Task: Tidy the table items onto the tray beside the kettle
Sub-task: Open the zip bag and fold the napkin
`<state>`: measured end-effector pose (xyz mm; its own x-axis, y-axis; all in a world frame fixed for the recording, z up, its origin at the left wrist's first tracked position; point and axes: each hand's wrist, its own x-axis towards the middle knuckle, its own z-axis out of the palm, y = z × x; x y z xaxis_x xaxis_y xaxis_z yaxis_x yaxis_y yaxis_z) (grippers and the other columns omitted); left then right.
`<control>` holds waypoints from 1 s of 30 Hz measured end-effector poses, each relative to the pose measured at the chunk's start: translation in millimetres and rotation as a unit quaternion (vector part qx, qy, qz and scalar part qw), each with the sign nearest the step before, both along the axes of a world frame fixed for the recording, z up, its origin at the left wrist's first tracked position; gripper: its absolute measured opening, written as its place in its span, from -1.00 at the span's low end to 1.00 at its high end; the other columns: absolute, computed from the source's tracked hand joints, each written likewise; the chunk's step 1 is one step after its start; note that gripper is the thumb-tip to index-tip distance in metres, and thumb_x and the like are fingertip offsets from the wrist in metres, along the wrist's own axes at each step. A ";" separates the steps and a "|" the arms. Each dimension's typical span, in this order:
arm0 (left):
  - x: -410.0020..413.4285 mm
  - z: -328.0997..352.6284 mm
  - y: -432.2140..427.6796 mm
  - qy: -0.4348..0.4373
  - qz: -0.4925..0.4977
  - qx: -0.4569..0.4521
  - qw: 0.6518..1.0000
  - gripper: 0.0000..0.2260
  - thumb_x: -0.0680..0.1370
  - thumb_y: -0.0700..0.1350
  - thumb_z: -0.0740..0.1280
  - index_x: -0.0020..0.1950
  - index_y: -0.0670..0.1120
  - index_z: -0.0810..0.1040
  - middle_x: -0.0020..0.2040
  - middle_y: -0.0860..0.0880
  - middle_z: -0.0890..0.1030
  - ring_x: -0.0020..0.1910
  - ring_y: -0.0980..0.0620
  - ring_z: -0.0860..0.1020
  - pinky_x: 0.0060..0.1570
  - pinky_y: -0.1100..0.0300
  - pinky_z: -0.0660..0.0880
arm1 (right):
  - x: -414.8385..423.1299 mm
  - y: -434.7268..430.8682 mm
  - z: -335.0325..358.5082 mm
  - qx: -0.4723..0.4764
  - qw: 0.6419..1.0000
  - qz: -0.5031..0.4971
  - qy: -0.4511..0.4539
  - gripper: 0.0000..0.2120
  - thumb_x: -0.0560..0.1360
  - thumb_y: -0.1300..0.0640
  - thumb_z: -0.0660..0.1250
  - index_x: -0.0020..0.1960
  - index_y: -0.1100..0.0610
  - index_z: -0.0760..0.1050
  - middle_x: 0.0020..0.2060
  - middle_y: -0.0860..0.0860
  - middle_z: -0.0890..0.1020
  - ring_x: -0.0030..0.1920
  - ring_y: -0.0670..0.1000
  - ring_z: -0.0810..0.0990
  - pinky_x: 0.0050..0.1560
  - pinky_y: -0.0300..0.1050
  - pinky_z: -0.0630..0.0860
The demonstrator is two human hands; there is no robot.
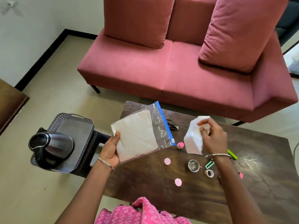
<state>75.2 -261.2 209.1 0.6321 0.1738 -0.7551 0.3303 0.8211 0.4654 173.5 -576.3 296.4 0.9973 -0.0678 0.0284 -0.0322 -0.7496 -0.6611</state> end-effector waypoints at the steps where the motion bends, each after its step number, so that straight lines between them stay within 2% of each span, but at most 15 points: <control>1: -2.4 -4.7 -2.1 0.010 0.007 0.008 1.000 -0.67 0.59 -0.05 0.30 0.33 -0.10 0.50 0.30 -0.19 0.55 0.28 -0.21 0.53 0.27 -0.41 0.34 | -5.2 1.6 -7.6 0.024 0.999 0.001 0.023 -0.78 0.45 0.32 0.31 -0.12 0.00 0.59 -0.37 -0.15 0.55 -0.41 -0.15 0.45 -0.28 -0.22 0.28; 3: -9.5 -15.4 -4.3 0.042 0.028 0.031 0.998 -0.78 0.59 -0.07 0.31 0.20 -0.10 0.57 0.24 -0.18 0.59 0.16 -0.18 0.60 0.18 -0.38 0.43 | -14.4 3.8 -20.5 0.060 0.997 -0.012 0.048 -0.73 0.47 0.32 0.30 -0.17 -0.03 0.64 -0.27 -0.14 0.66 -0.34 -0.17 0.50 -0.21 -0.20 0.36; 6: -24.3 -45.8 -8.5 0.102 0.040 0.055 0.992 -0.68 0.60 -0.07 0.30 0.32 -0.15 0.51 0.23 -0.22 0.58 0.20 -0.23 0.56 0.23 -0.36 0.40 | -18.6 3.7 -42.0 0.082 0.994 -0.031 0.069 -0.70 0.47 0.30 0.31 -0.13 -0.07 0.68 -0.14 -0.07 0.74 -0.28 -0.09 0.57 -0.18 -0.14 0.47; 7: -31.0 -57.9 -12.2 0.118 0.044 0.057 0.990 -0.67 0.61 -0.07 0.29 0.34 -0.16 0.49 0.20 -0.22 0.59 0.16 -0.23 0.57 0.20 -0.34 0.44 | -19.5 3.9 -49.8 0.081 0.993 -0.030 0.080 -0.73 0.47 0.28 0.33 -0.08 -0.05 0.70 -0.10 -0.05 0.75 -0.26 -0.06 0.60 -0.15 -0.09 0.53; 9: -43.6 -82.6 -19.9 0.148 0.053 0.067 0.985 -0.75 0.62 -0.09 0.26 0.28 -0.13 0.49 0.10 -0.21 0.62 -0.02 -0.17 0.62 -0.01 -0.23 0.58 | -22.4 6.9 -65.1 0.073 0.992 -0.013 0.099 -0.76 0.47 0.25 0.38 0.00 -0.03 0.71 -0.05 -0.06 0.74 -0.19 -0.01 0.64 -0.06 0.00 0.60; 10: -49.7 -97.3 -23.5 0.163 0.061 0.071 0.982 -0.77 0.62 -0.10 0.26 0.25 -0.13 0.48 0.10 -0.22 0.61 -0.05 -0.14 0.61 -0.05 -0.19 0.59 | -23.9 9.3 -74.2 0.068 0.992 -0.002 0.103 -0.77 0.46 0.24 0.40 0.01 -0.03 0.71 -0.06 -0.08 0.72 -0.18 -0.01 0.64 -0.05 0.01 0.62; 11: -56.7 -111.8 -27.1 0.181 0.069 0.075 0.978 -0.77 0.63 -0.10 0.25 0.26 -0.15 0.47 0.15 -0.25 0.58 -0.04 -0.16 0.59 0.00 -0.20 0.56 | -25.2 11.4 -82.5 0.067 0.993 0.008 0.101 -0.78 0.46 0.24 0.42 0.01 -0.03 0.71 -0.08 -0.11 0.71 -0.17 -0.03 0.65 -0.06 0.00 0.62; 15: -79.0 -164.0 -33.8 0.235 0.115 0.078 0.962 -0.69 0.64 -0.11 0.25 0.34 -0.20 0.43 0.34 -0.30 0.48 0.10 -0.22 0.53 0.24 -0.30 0.41 | -24.4 10.7 -110.4 0.098 0.992 0.001 0.082 -0.75 0.45 0.23 0.44 -0.02 -0.11 0.69 -0.09 -0.10 0.73 -0.14 -0.08 0.66 -0.13 -0.10 0.57; 18: -82.9 -191.1 -37.0 0.236 0.150 0.076 0.957 -0.80 0.63 -0.11 0.26 0.25 -0.11 0.44 0.33 -0.28 0.49 -0.01 -0.17 0.56 0.20 -0.28 0.44 | -23.5 7.9 -129.7 0.135 0.986 -0.014 0.095 -0.77 0.46 0.25 0.45 -0.02 -0.07 0.70 -0.07 -0.06 0.74 -0.23 -0.18 0.60 -0.16 -0.09 0.54; 20: -83.0 -207.1 -38.7 0.242 0.153 0.077 0.955 -0.76 0.62 -0.11 0.28 0.26 -0.14 0.45 0.30 -0.27 0.51 -0.05 -0.16 0.57 0.20 -0.29 0.44 | -22.8 9.9 -141.3 0.152 0.981 -0.011 0.122 -0.77 0.46 0.26 0.45 -0.01 -0.04 0.71 -0.07 -0.05 0.74 -0.35 -0.22 0.54 -0.22 -0.10 0.52; 22: -81.3 -218.1 -40.1 0.241 0.156 0.087 0.954 -0.72 0.61 -0.13 0.30 0.30 -0.18 0.45 0.28 -0.28 0.53 -0.07 -0.13 0.58 0.20 -0.25 0.45 | -22.6 14.4 -148.6 0.155 0.978 0.007 0.141 -0.76 0.46 0.27 0.45 -0.01 -0.05 0.70 -0.09 -0.04 0.74 -0.41 -0.23 0.49 -0.28 -0.26 0.45; 24: -77.0 -224.6 -41.2 0.262 0.124 0.122 0.949 -0.70 0.60 -0.16 0.32 0.30 -0.23 0.46 0.27 -0.27 0.54 -0.05 -0.13 0.59 0.16 -0.13 0.49 | -22.6 21.0 -152.4 0.171 0.972 0.016 0.161 -0.74 0.46 0.29 0.45 -0.03 -0.07 0.70 -0.15 -0.06 0.73 -0.43 -0.23 0.46 -0.30 -0.34 0.37; 27: -70.5 -225.2 -38.1 0.339 0.045 0.209 0.916 -0.59 0.53 -0.26 0.38 0.36 -0.29 0.40 0.27 -0.28 0.54 0.16 -0.23 0.58 0.14 -0.01 0.52 | -23.1 32.5 -153.8 0.204 0.959 0.029 0.194 -0.73 0.47 0.32 0.43 -0.05 -0.05 0.71 -0.16 -0.06 0.72 -0.34 -0.22 0.51 -0.25 -0.30 0.42; 29: -63.8 -212.4 -35.8 0.391 -0.004 0.323 0.862 -0.44 0.48 -0.28 0.41 0.44 -0.25 0.30 0.33 -0.27 0.49 0.26 -0.26 0.51 0.26 -0.06 0.46 | -23.5 39.6 -151.3 0.225 0.949 0.034 0.219 -0.75 0.47 0.33 0.43 -0.01 0.02 0.71 -0.10 0.15 0.72 -0.27 0.01 0.54 -0.21 -0.05 0.44; 30: -58.0 -201.0 -36.2 0.386 -0.034 0.391 0.835 -0.42 0.47 -0.27 0.42 0.45 -0.24 0.30 0.34 -0.26 0.46 0.30 -0.25 0.47 0.31 -0.06 0.41 | -23.5 42.3 -147.6 0.236 0.942 0.041 0.234 -0.75 0.47 0.34 0.43 0.01 0.04 0.71 -0.10 0.27 0.68 -0.28 0.10 0.49 -0.22 0.01 0.42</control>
